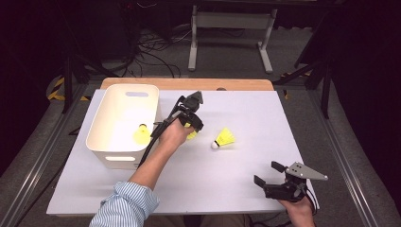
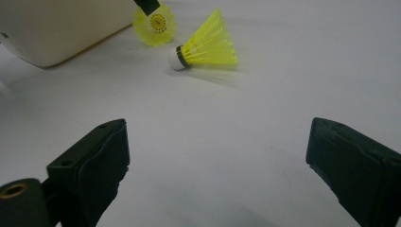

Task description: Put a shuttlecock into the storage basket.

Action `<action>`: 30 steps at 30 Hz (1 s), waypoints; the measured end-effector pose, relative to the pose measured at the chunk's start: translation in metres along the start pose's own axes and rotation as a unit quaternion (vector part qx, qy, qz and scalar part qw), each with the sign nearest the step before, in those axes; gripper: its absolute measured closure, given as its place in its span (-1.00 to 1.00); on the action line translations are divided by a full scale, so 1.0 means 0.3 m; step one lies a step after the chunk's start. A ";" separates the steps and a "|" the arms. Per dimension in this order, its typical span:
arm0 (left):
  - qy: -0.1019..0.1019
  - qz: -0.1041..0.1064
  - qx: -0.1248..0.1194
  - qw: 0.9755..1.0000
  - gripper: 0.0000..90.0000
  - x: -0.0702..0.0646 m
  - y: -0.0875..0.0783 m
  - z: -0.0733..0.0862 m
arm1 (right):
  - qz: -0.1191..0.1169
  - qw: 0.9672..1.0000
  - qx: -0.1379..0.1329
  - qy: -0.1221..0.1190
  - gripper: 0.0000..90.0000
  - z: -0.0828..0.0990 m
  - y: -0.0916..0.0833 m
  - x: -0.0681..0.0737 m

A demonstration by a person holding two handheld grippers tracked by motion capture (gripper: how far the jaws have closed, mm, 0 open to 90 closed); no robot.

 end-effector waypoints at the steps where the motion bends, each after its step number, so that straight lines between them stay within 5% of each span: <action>1: 0.001 -0.002 0.001 1.000 -0.08 0.001 0.003 0.000 | 0.000 1.000 0.000 -0.001 -0.84 0.000 0.000 0.000; 14: -0.007 -0.009 0.015 1.000 0.05 0.017 0.026 0.008 | -0.002 1.000 0.000 0.001 -0.84 0.000 0.001 0.003; 30: -0.008 -0.023 0.022 0.999 0.45 0.031 0.030 0.019 | -0.002 1.000 0.000 0.002 -0.84 0.000 0.001 0.003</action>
Point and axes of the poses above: each handheld gripper's, and its own axes: y roughly forward along the jaws, z roughly out of its underside, x roughly to its left, the point moved 10 cm from there along y, roughly forward along the jaws, and after that the axes turned 13 degrees about y, right-handed, at the moved point
